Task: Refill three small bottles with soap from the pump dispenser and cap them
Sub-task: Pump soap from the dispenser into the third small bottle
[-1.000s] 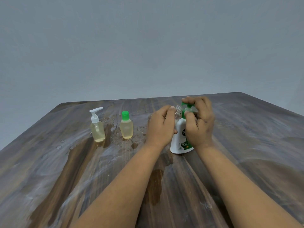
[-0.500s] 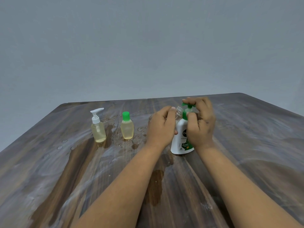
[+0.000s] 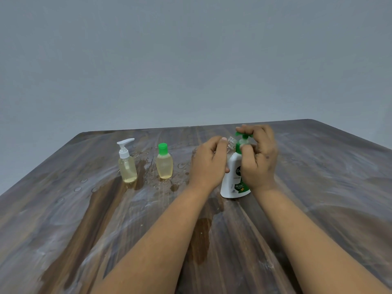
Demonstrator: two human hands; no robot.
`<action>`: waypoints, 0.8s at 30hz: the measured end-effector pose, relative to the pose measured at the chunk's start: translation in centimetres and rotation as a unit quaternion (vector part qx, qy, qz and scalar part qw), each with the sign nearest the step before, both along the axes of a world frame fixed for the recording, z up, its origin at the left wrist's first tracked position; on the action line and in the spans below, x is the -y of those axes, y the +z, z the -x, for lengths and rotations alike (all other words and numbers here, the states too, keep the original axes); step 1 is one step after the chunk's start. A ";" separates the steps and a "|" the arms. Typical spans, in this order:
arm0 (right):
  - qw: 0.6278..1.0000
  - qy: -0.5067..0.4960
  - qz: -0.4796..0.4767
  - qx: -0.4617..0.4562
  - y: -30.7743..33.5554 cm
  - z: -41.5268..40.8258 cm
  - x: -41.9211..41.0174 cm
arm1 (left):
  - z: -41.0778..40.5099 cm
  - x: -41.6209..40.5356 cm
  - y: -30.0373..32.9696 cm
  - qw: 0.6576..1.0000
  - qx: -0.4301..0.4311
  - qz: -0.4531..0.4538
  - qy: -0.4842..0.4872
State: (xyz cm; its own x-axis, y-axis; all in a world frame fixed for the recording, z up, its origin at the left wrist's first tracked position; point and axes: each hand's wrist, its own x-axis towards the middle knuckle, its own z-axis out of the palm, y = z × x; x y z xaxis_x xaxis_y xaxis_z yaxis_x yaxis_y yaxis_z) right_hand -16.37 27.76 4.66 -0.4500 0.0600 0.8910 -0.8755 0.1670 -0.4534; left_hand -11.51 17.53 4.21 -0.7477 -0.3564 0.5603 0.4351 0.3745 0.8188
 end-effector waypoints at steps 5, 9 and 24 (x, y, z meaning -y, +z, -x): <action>1.000 0.014 0.013 0.001 0.2 -0.2 -0.1 | 0.0 0.0 -0.1 1.000 0.000 -0.004 0.003; 1.000 0.014 0.018 0.012 0.0 0.0 -0.1 | -0.1 0.0 0.0 1.000 0.004 0.003 0.003; 0.999 0.029 0.031 0.025 0.1 -0.2 0.0 | -0.1 0.0 -0.1 1.000 0.005 -0.009 -0.003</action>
State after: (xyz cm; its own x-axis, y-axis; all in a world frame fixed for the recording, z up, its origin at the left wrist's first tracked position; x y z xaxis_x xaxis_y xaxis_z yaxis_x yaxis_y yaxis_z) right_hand -16.22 27.76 4.78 -0.4988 0.0864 0.8624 -0.8586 0.0866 -0.5052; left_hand -11.42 17.49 4.13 -0.7555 -0.3622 0.5460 0.4290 0.3563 0.8300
